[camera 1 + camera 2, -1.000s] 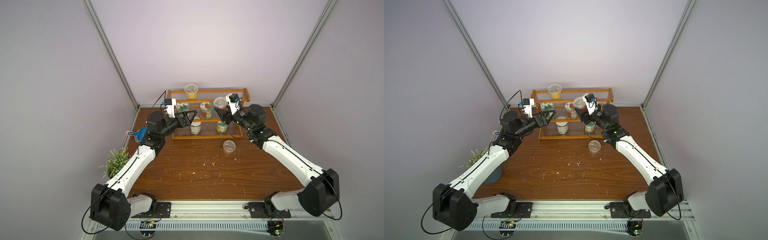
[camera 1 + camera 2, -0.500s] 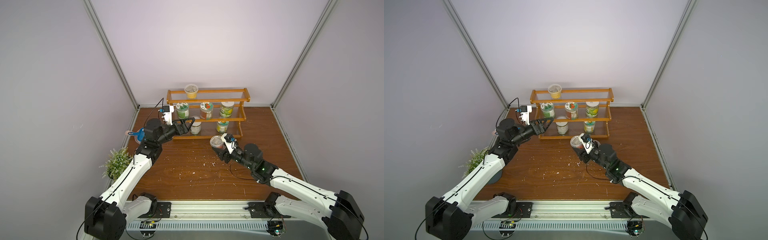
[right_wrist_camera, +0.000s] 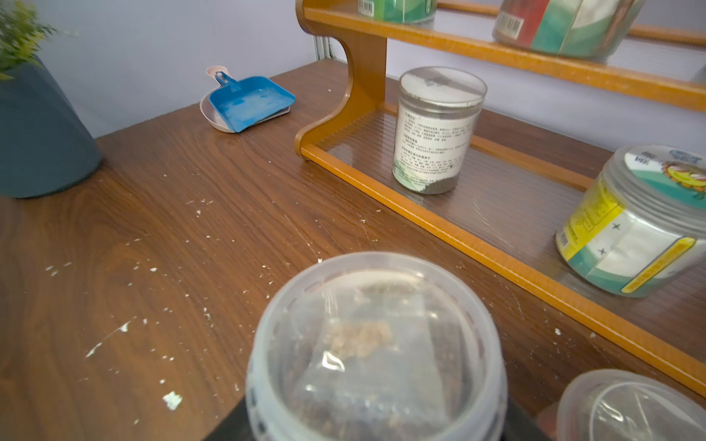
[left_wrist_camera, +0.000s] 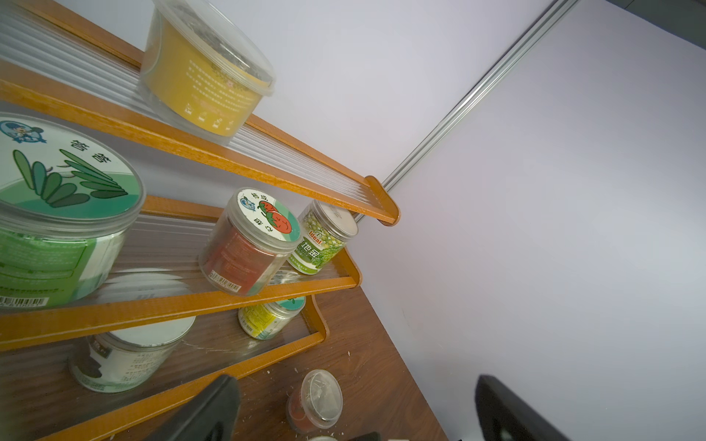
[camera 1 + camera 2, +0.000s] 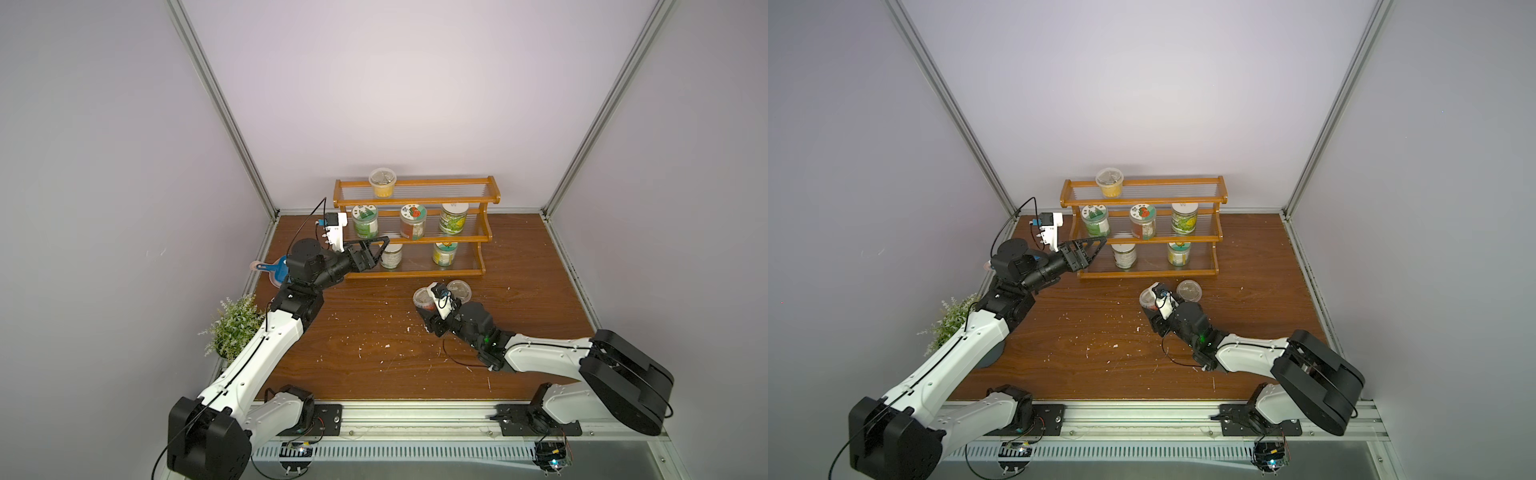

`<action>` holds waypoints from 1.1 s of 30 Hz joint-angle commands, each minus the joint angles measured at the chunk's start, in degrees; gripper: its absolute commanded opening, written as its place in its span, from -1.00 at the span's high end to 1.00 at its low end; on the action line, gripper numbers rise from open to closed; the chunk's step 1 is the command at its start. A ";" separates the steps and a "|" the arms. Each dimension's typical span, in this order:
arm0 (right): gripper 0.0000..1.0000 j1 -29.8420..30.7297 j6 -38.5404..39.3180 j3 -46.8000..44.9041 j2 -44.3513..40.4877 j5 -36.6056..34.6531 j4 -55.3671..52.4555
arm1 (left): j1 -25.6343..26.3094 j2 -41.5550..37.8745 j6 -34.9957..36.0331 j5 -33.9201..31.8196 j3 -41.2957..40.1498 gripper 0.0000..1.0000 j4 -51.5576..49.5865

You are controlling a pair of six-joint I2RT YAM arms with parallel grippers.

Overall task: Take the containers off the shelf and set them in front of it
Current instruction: Place the container at the center of the board.

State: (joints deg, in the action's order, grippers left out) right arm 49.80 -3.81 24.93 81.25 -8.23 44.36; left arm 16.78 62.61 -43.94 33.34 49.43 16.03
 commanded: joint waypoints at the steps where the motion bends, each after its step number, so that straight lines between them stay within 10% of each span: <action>1: -0.32 -0.11 0.56 2.94 3.03 -3.42 7.27 | -0.69 -0.41 0.79 0.62 0.14 -0.99 0.23; 17: -0.39 -1.81 0.65 7.37 17.85 -4.24 10.96 | -0.63 -0.82 0.85 0.41 -1.09 -0.99 0.59; 33: -0.73 -1.97 -0.48 4.27 15.64 -6.33 7.49 | -0.77 -0.23 1.93 -0.12 -0.27 -0.99 0.23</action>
State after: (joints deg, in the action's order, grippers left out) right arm 48.01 -3.66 29.63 99.44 -13.28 52.12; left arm 16.73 62.24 -43.24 33.19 48.42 16.03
